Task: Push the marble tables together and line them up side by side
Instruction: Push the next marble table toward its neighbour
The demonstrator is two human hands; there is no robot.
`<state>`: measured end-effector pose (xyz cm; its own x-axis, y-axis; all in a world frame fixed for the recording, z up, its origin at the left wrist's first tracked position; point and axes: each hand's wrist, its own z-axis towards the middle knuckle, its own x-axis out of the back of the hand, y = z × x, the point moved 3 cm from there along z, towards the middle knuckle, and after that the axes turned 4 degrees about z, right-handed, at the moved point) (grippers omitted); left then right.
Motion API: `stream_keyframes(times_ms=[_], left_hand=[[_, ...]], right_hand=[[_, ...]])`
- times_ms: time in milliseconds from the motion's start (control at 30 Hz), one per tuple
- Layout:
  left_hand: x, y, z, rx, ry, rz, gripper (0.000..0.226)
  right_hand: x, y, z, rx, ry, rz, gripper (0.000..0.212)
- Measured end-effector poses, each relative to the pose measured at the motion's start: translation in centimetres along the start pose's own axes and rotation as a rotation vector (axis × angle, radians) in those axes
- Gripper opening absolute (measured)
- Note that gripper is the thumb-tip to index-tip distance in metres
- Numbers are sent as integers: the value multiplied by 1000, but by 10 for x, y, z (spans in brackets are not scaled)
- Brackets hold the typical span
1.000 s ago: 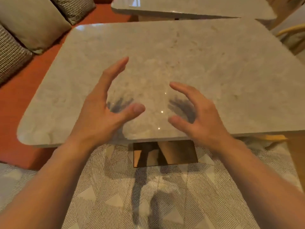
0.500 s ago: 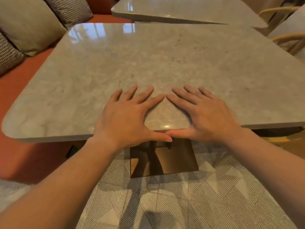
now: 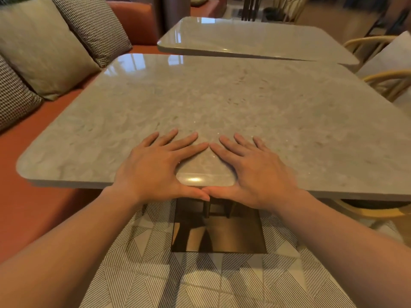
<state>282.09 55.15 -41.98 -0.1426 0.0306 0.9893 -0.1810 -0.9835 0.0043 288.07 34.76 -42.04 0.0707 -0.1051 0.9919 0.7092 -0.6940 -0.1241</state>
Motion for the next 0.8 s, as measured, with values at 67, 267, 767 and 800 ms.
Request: stream_keyframes(times_ms=[67,267,767,800], left_hand=[[1,-11,6,-14,-14,-3,116],[1,-49,20,-60,-38,-10,115],[-2,-98,37,-107,-87,-32,114],[-2,-98,37,-104,-91,-33,114]], right_hand=[[-1,-4,11,-11,4,5,116],[-3,-21,41,-51,20,2,119],[-7,-43,78,-121,1,-12,117],[-7,-43,78,-123,-2,-8,117]])
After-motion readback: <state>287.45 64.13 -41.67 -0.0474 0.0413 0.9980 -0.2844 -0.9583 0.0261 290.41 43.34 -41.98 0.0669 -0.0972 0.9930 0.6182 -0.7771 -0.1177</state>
